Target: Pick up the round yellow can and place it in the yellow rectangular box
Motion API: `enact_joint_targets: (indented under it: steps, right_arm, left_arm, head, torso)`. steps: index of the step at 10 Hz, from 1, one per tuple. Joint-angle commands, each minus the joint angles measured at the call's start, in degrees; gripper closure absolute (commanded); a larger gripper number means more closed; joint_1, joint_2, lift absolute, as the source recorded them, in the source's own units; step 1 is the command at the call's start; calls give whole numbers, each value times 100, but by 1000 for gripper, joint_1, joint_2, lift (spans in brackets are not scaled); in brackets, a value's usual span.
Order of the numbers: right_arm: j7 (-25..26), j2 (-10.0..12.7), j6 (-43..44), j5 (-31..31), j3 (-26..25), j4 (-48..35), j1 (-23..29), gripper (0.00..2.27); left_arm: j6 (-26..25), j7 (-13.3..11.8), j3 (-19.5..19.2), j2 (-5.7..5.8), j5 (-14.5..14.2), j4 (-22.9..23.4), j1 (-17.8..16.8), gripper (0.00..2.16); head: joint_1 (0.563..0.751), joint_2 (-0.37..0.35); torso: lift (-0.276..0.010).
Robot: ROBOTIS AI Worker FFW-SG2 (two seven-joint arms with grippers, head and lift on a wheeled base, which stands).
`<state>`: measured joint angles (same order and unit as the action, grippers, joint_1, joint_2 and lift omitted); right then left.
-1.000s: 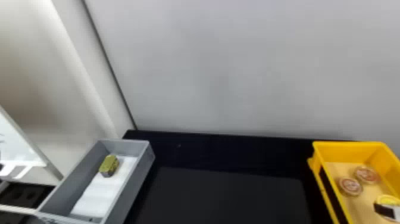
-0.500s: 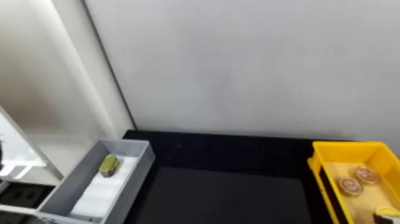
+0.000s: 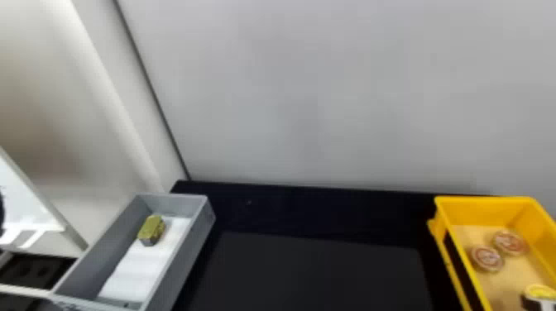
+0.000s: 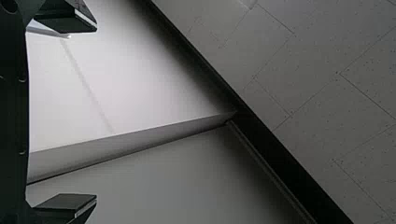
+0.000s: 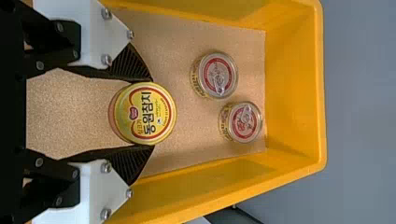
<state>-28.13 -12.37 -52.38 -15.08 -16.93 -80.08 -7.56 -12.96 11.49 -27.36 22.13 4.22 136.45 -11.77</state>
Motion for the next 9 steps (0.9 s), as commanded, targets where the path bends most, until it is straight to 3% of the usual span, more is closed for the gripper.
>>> enact_joint_targets:
  steps: [1,4,6,9]
  right_arm:
    - [87,-28,-12,163,-21,10,-27,30]
    - [78,-46,6,268,-38,-386,-18,16]
    - [149,-37,-65,321,-47,-1309,79,18]
    - [861,-37,6,664,-223,-2855,88,25]
  left_arm:
    - [21,-6,-8,-6,0,-5,-10,10]
    - [21,-14,-25,-24,0,4,-1,10]
    - [21,-23,-34,-24,0,4,-1,10]
    - [-23,-14,-8,-24,0,4,8,10]
  head:
    - [621,223]
    - [621,223]
    - [621,223]
    - [621,223]
  torso:
    - [0]
    - [0]
    - [0]
    - [0]
